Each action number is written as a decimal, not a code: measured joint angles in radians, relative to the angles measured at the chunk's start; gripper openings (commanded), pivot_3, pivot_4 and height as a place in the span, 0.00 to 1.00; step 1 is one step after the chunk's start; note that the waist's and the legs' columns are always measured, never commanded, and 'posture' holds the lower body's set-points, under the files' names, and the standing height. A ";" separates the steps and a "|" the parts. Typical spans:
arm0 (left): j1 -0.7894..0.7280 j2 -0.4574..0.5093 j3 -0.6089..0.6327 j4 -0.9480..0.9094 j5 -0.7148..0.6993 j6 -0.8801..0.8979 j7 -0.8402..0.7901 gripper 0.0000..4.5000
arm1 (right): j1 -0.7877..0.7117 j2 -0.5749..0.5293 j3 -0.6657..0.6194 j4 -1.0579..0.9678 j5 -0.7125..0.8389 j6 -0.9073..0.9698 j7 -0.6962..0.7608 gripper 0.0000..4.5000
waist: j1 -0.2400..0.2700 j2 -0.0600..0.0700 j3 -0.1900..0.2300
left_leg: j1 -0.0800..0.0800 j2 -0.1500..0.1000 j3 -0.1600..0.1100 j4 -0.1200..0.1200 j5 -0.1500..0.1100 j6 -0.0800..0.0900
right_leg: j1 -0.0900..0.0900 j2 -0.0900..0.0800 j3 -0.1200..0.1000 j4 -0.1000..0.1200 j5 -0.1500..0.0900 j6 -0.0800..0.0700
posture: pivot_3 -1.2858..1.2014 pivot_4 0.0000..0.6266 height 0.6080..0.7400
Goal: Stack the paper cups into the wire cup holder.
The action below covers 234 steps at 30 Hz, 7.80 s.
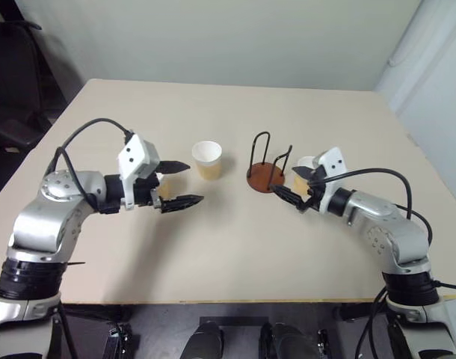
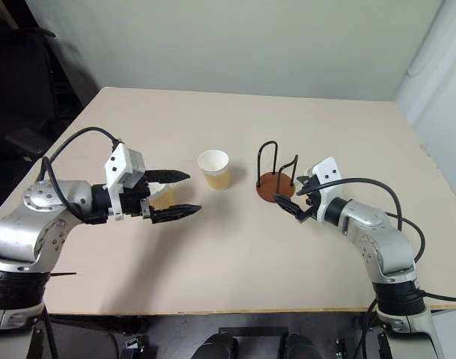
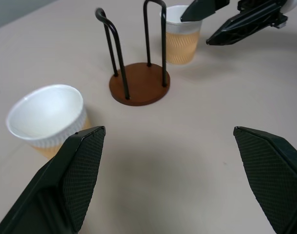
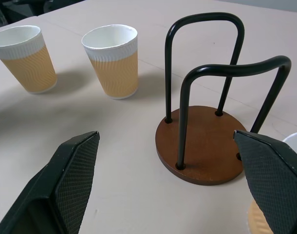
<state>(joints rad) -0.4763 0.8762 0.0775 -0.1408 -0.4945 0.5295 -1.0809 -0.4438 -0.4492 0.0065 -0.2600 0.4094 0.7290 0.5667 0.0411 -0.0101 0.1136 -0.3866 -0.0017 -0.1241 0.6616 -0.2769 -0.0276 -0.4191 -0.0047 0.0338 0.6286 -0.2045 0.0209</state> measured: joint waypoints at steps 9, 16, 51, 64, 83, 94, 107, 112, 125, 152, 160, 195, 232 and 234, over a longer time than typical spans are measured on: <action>0.040 0.063 -0.011 -0.005 0.015 -0.001 -0.077 1.00 | 0.001 0.009 -0.001 -0.006 0.001 0.000 0.001 0.99 | -0.001 0.000 0.000 | -0.001 0.000 0.000 0.000 0.000 0.000 | -0.001 0.000 0.000 0.000 0.000 0.000 | 0.52 0.24 1.00; 0.031 0.059 -0.001 -0.004 0.016 0.005 -0.046 1.00 | -0.002 0.017 0.001 -0.002 0.001 -0.001 0.003 0.99 | -0.001 0.000 0.000 | -0.002 0.000 0.000 0.000 0.000 0.000 | -0.001 0.000 -0.001 0.000 0.000 -0.001 | 0.52 0.24 1.00; -0.017 -0.017 0.024 0.047 0.046 -0.053 0.042 1.00 | -0.011 0.014 -0.008 -0.007 -0.004 0.020 -0.037 0.99 | -0.001 0.000 0.000 | -0.001 0.001 0.000 0.000 0.001 0.000 | -0.001 0.000 -0.001 0.001 0.000 -0.001 | 0.52 0.24 1.00; -0.015 -0.045 0.024 0.049 0.064 -0.071 0.085 1.00 | -0.049 0.020 0.016 0.024 -0.029 0.021 -0.044 0.99 | -0.001 0.000 0.000 | -0.002 0.000 0.000 0.000 0.001 0.000 | -0.001 0.000 -0.001 0.001 0.000 -0.001 | 0.52 0.24 1.00; 0.031 -0.050 0.038 -0.007 -0.009 -0.060 0.036 1.00 | -0.101 0.081 0.055 0.116 -0.091 -0.008 -0.057 0.99 | -0.002 0.000 0.000 | -0.002 0.001 -0.001 0.000 0.001 -0.001 | -0.002 0.000 -0.001 0.002 0.000 -0.001 | 0.52 0.24 1.00; 0.061 0.005 0.039 -0.009 -0.022 -0.058 -0.026 1.00 | -0.136 0.122 0.082 0.161 -0.112 -0.036 -0.057 0.99 | -0.002 0.000 0.000 | -0.002 0.001 -0.001 0.000 0.001 -0.001 | -0.003 0.000 -0.002 0.002 0.000 -0.002 | 0.52 0.24 1.00; 0.059 0.012 0.039 0.014 -0.020 -0.072 -0.027 1.00 | -0.158 0.170 0.099 0.213 -0.140 -0.066 -0.058 0.79 | -0.002 0.000 0.000 | -0.003 0.000 -0.001 0.000 0.001 -0.001 | -0.004 0.000 -0.002 0.002 0.000 -0.002 | 0.52 0.24 1.00; 0.059 0.014 0.039 0.014 -0.020 -0.072 -0.026 1.00 | -0.158 0.170 0.099 0.214 -0.140 -0.065 -0.057 0.38 | -0.002 0.000 0.000 | -0.003 0.001 -0.001 0.000 0.001 -0.002 | -0.004 0.000 -0.002 0.002 0.000 -0.002 | 0.52 0.24 1.00; 0.049 0.024 0.039 0.021 -0.020 -0.072 -0.035 1.00 | -0.169 0.105 0.095 0.213 -0.118 -0.035 0.029 0.00 | -0.002 0.000 0.000 | -0.004 0.001 -0.001 0.000 0.001 -0.002 | -0.004 0.000 -0.002 0.002 0.000 -0.002 | 0.52 0.24 1.00; 0.047 0.046 0.039 0.035 -0.018 -0.072 -0.089 1.00 | -0.151 -0.031 0.164 0.006 0.005 0.045 0.277 0.00 | -0.004 0.000 0.000 | -0.005 0.001 -0.001 0.000 0.002 -0.002 | -0.005 0.000 -0.002 0.002 0.000 -0.003 | 0.52 0.24 1.00; 0.047 0.052 0.039 0.035 -0.019 -0.070 -0.096 1.00 | -0.136 -0.037 0.200 -0.012 0.009 0.041 0.289 0.00 | -0.004 0.000 0.000 | -0.005 0.001 -0.001 0.000 0.002 -0.002 | -0.005 0.000 -0.002 0.002 0.000 -0.003 | 0.52 0.24 1.00; 0.033 0.050 0.026 0.020 -0.022 -0.055 -0.136 1.00 | -0.112 -0.241 0.279 0.006 -0.044 -0.057 0.477 0.99 | -0.004 0.000 0.000 | -0.006 0.001 -0.001 0.001 0.002 -0.001 | -0.005 0.000 -0.002 0.003 0.000 -0.003 | 0.52 0.24 1.00; -0.060 0.000 -0.017 0.120 0.007 -0.099 -0.158 1.00 | -0.340 -0.427 0.252 0.524 -0.474 -0.671 0.633 0.99 | -0.004 0.000 0.000 | -0.005 0.002 -0.001 0.000 0.001 0.005 | -0.006 -0.001 -0.003 0.005 0.001 -0.003 | 0.52 0.24 1.00; -0.053 0.000 -0.016 0.119 0.007 -0.100 -0.156 1.00 | -0.355 -0.419 0.254 0.543 -0.490 -0.687 0.633 0.99 | -0.004 0.000 0.000 | -0.005 0.002 -0.001 0.000 0.001 0.005 | -0.006 -0.001 -0.003 0.005 0.001 -0.003 | 0.52 0.24 1.00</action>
<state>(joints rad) -0.5298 0.8765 0.0615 -0.0215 -0.4876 0.4298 -1.2370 -0.7993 -0.8686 0.2609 0.2826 -0.0804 0.0422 1.2001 0.0370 -0.0097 0.1139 -0.3918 0.0001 -0.1249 0.6621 -0.2758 -0.0224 -0.4247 -0.0052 0.0311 0.6341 -0.2036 0.0176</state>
